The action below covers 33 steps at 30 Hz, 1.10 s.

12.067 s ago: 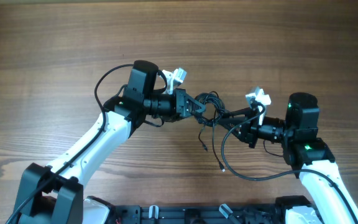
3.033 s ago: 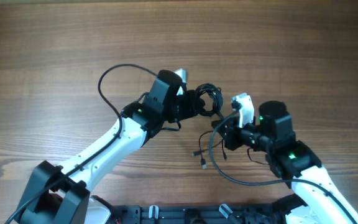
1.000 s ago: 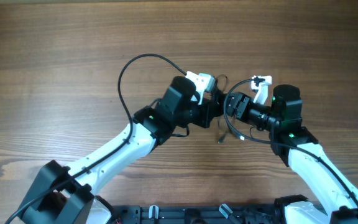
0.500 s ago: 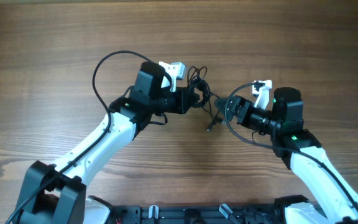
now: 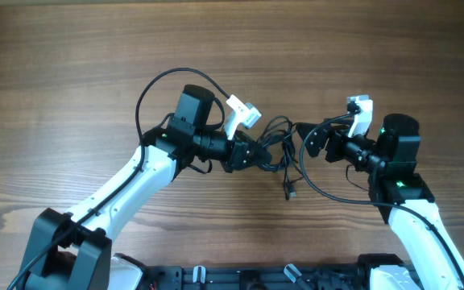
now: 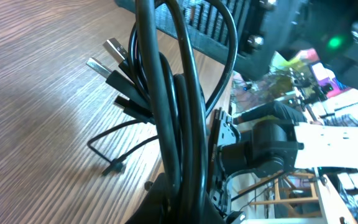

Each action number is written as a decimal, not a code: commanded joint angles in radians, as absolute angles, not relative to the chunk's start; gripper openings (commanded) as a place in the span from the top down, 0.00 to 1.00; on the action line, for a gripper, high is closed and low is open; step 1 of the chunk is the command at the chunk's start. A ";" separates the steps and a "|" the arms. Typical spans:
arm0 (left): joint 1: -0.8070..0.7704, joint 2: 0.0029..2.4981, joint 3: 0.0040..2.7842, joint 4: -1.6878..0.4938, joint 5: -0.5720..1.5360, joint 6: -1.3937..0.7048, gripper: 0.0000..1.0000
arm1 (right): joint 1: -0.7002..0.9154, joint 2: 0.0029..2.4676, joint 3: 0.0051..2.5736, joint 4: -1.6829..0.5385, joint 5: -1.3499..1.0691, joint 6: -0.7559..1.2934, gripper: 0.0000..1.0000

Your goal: Untangle cables

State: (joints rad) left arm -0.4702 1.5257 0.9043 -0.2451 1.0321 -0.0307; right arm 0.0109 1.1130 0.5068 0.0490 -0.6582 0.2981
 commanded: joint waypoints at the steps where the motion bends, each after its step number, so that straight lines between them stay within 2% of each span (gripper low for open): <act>1: -0.469 1.519 0.909 -0.240 1.100 0.023 0.96 | 0.008 1.097 0.516 0.054 -0.810 0.205 0.00; 14: -0.470 1.519 0.909 -0.241 1.122 0.023 0.96 | 0.008 1.098 0.516 0.064 -0.912 0.224 0.00; 19: -0.512 1.519 0.909 -0.236 1.259 0.023 0.96 | 0.008 1.116 0.516 0.094 -0.750 0.297 0.00; 28: -0.627 1.519 0.909 -0.236 1.292 0.068 0.96 | 0.008 1.180 0.516 0.187 -0.704 0.368 0.00; 33: -0.635 1.518 0.909 -0.222 1.347 0.068 0.96 | 0.008 1.227 0.516 0.141 -0.537 0.371 0.00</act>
State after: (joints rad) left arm -0.6064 1.5257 0.9051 -0.2268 1.1870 0.0254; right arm 0.0200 1.1809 0.5064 0.1574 -0.7761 0.3252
